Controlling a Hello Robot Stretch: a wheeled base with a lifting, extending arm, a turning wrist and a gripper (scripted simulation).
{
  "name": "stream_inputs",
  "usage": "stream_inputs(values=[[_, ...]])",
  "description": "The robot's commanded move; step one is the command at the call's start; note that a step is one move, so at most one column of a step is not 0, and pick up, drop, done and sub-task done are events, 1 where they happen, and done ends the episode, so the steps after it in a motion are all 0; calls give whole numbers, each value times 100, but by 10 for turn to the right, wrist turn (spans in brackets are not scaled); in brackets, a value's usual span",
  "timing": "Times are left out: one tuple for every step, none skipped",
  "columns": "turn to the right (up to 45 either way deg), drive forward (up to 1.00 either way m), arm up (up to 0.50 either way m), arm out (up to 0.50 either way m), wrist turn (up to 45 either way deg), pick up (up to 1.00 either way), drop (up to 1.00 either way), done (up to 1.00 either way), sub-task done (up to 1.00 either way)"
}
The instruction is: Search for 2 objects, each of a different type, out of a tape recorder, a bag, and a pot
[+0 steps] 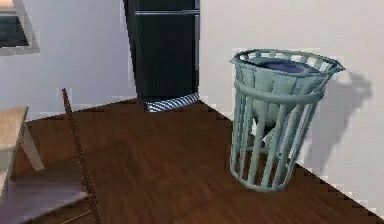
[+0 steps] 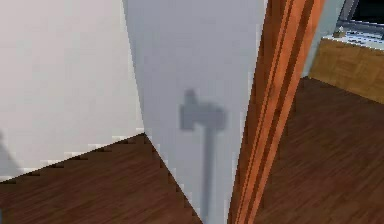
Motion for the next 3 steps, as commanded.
stream_inputs(values=[[30, 0, 0, 0, 0, 0, 0, 0, 0], [0, 100, 0, 0, 0, 0, 0, 0, 0], [-300, 0, 0, 0, 0, 0, 0, 0, 0]])
